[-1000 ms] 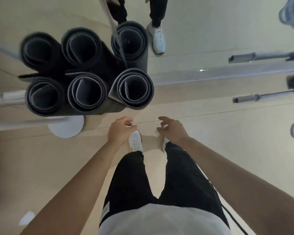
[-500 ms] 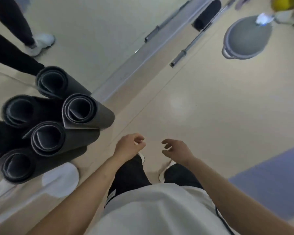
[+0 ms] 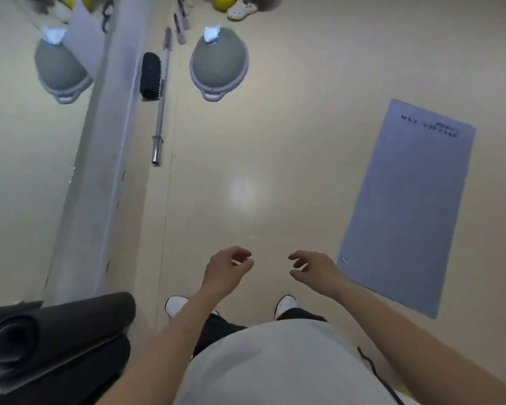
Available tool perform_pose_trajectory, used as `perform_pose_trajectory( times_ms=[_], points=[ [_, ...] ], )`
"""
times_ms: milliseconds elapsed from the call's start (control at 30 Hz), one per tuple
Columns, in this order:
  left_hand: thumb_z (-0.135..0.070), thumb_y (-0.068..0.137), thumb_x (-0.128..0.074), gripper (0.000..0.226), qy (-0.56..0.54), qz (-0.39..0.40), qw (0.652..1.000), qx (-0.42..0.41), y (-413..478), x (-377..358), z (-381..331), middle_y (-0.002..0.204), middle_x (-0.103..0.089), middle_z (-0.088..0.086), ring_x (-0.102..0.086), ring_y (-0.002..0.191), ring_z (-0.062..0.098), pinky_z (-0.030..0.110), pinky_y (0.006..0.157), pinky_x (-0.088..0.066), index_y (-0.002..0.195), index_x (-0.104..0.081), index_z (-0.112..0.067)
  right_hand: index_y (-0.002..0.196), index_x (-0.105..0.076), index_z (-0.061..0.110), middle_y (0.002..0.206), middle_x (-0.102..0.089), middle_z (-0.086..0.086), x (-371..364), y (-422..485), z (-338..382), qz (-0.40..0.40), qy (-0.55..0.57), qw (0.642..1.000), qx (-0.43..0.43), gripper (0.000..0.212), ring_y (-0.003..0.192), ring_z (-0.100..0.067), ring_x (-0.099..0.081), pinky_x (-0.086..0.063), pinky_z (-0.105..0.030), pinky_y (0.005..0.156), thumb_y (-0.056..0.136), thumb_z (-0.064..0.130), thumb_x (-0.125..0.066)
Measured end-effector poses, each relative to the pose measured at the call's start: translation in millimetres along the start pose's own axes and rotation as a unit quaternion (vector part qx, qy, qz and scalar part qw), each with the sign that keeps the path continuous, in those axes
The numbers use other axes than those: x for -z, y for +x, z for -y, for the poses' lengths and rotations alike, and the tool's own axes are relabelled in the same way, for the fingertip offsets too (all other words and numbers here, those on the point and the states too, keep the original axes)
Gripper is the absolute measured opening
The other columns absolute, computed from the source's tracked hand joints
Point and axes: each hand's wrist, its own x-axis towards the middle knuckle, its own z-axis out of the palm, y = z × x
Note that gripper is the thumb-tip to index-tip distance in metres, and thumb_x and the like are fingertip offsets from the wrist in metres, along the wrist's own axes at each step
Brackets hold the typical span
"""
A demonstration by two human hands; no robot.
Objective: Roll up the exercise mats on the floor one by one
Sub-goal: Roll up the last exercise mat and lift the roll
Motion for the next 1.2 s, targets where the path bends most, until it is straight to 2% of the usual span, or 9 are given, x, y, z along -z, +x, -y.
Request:
perform_pose_trajectory(
  times_ms=[133, 300, 467, 600, 633, 733, 833, 967, 1200],
  points=[
    [-0.035, 0.092, -0.073, 0.013, 0.067, 0.115, 0.989, -0.058, 16.3, -86.1, -73.8, 0.099, -0.073, -0.017, -0.068, 0.085, 0.003, 0.023, 0.079, -0.051, 0.105, -0.074, -0.034, 0.129, -0.067, 0.026, 0.109, -0.071, 0.007, 49.3, -36.8, -95.8, -0.082, 0.091, 0.99, -0.073, 0.037, 0.092, -0.012, -0.067, -0.052, -0.028, 0.088, 0.092, 0.03, -0.071],
    [-0.036, 0.093, -0.071, 0.016, 0.155, 0.196, 0.96, -0.123, 37.7, -175.3, -155.7, 0.101, -0.074, -0.016, -0.069, 0.088, 0.002, 0.027, 0.085, -0.055, 0.109, -0.075, -0.032, 0.129, -0.069, 0.022, 0.108, -0.071, 0.005, 82.5, -83.8, -190.8, -0.165, 0.198, 0.954, -0.153, 0.038, 0.092, -0.014, -0.067, -0.048, -0.028, 0.082, 0.092, 0.027, -0.072],
    [-0.033, 0.093, -0.071, 0.016, 0.216, 0.279, 0.92, -0.172, 57.4, -249.2, -211.2, 0.102, -0.076, -0.014, -0.07, 0.09, 0.005, 0.027, 0.087, -0.054, 0.108, -0.077, -0.03, 0.128, -0.07, 0.021, 0.109, -0.073, 0.003, 93.3, -118.7, -252.8, -0.213, 0.275, 0.911, -0.222, 0.036, 0.097, -0.016, -0.068, -0.054, -0.033, 0.09, 0.092, 0.028, -0.072],
    [-0.04, 0.087, -0.07, 0.014, 0.257, 0.355, 0.877, -0.199, 82.8, -313.6, -243.0, 0.101, -0.075, -0.011, -0.07, 0.089, 0.009, 0.032, 0.089, -0.055, 0.098, -0.076, -0.033, 0.13, -0.067, 0.023, 0.115, -0.071, 0.004, 92.9, -139.1, -286.5, -0.233, 0.312, 0.879, -0.276, 0.035, 0.096, -0.014, -0.067, -0.047, -0.016, 0.072, 0.096, 0.031, -0.07],
    [-0.041, 0.087, -0.07, 0.013, 0.271, 0.376, 0.862, -0.206, 90.0, -330.0, -250.7, 0.101, -0.075, -0.011, -0.07, 0.09, 0.01, 0.032, 0.089, -0.055, 0.097, -0.074, -0.035, 0.13, -0.067, 0.023, 0.114, -0.071, 0.005, 92.0, -143.4, -292.5, -0.239, 0.323, 0.867, -0.294, 0.035, 0.096, -0.013, -0.067, -0.049, -0.017, 0.074, 0.096, 0.032, -0.07],
    [-0.046, 0.088, -0.071, 0.01, 0.314, 0.426, 0.817, -0.23, 112.4, -376.9, -273.0, 0.098, -0.075, -0.016, -0.069, 0.091, 0.007, 0.032, 0.089, -0.055, 0.095, -0.073, -0.04, 0.13, -0.066, 0.031, 0.11, -0.071, 0.012, 89.4, -152.3, -310.3, -0.256, 0.344, 0.835, -0.346, 0.039, 0.097, -0.01, -0.068, -0.055, -0.038, 0.093, 0.093, 0.041, -0.069],
    [-0.04, 0.093, -0.072, 0.016, 0.342, 0.448, 0.788, -0.249, 135.8, -420.8, -299.7, 0.099, -0.075, -0.011, -0.069, 0.094, 0.011, 0.033, 0.092, -0.054, 0.105, -0.076, -0.029, 0.135, -0.063, 0.032, 0.114, -0.07, 0.012, 100.5, -156.3, -332.8, -0.28, 0.346, 0.817, -0.366, 0.043, 0.098, -0.01, -0.068, -0.053, -0.04, 0.098, 0.092, 0.039, -0.071],
    [-0.037, 0.094, -0.071, 0.015, 0.348, 0.432, 0.793, -0.251, 156.2, -477.9, -327.3, 0.101, -0.075, -0.01, -0.069, 0.095, 0.012, 0.034, 0.092, -0.055, 0.104, -0.076, -0.027, 0.14, -0.061, 0.024, 0.123, -0.07, 0.004, 125.5, -160.0, -374.1, -0.293, 0.372, 0.799, -0.37, 0.046, 0.095, -0.013, -0.067, -0.053, -0.029, 0.092, 0.095, 0.029, -0.07],
    [-0.038, 0.097, -0.067, 0.022, 0.324, 0.384, 0.836, -0.218, 162.0, -599.3, -331.6, 0.105, -0.074, -0.009, -0.069, 0.093, 0.013, 0.035, 0.088, -0.057, 0.112, -0.075, -0.024, 0.144, -0.056, 0.024, 0.128, -0.066, 0.003, 168.7, -140.6, -528.4, -0.246, 0.357, 0.848, -0.304, 0.05, 0.098, -0.011, -0.064, -0.051, -0.03, 0.093, 0.098, 0.038, -0.068]
  ],
)
